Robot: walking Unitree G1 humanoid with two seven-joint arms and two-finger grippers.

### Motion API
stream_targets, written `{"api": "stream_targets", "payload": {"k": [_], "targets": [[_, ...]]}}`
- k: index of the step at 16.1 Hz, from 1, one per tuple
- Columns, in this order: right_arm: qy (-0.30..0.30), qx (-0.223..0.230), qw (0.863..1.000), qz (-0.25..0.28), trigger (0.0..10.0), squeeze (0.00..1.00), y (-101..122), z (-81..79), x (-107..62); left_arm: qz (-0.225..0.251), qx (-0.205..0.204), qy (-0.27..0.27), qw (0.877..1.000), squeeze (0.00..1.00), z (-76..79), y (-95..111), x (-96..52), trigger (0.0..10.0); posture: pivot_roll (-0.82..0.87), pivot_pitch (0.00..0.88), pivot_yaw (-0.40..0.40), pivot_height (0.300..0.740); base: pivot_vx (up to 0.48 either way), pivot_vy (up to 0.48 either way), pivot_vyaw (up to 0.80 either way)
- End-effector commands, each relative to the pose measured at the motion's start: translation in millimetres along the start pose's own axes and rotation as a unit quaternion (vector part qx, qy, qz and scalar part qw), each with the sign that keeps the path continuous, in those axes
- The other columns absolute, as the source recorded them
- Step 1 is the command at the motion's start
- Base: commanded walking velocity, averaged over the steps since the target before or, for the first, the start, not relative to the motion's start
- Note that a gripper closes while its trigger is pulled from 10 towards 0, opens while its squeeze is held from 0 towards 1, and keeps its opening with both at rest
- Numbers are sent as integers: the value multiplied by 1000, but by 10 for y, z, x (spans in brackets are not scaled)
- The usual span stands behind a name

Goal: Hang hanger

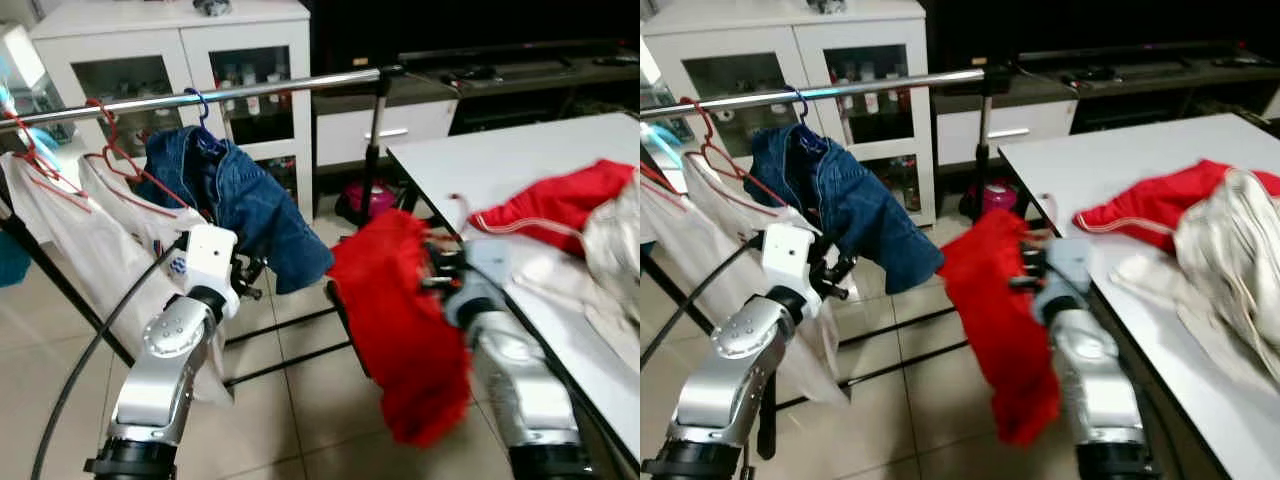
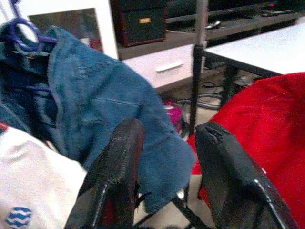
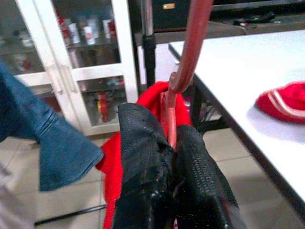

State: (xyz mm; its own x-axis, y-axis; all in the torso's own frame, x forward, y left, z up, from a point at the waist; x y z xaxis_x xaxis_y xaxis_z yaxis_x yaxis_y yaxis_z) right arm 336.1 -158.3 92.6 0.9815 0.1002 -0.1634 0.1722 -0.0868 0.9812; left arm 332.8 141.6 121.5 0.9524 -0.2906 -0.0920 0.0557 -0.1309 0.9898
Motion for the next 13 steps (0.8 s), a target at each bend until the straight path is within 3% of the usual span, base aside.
{"api": "stream_targets", "payload": {"k": [1,13], "targets": [[18,4,1000,18,10000,0,112,-135,38,0,6,15,1000,251,-91,24,-32,10000,-71,0,-1,719,442,0,0],[19,-36,998,46,10000,0,279,-116,104,8,17,-9,1000,255,-27,94,63,10000,-92,0,38,719,440,0,0]]}}
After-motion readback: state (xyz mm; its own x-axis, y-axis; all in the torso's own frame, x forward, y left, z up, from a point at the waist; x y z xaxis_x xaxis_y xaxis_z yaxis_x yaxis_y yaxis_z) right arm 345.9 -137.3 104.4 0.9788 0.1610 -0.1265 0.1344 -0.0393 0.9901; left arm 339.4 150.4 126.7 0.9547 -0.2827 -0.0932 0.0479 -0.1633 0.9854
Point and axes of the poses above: a point about 5 cm out from each wrist's last joint towards the gripper, its own x axis pointing out of the wrist towards the gripper, its own y axis along the axis of the wrist's last joint, z = x × y, the point moved 5 cm from there along x, pointing out of the wrist towards the gripper, and after that the axes turned 2 degrees about x, right-handed, at the moved point
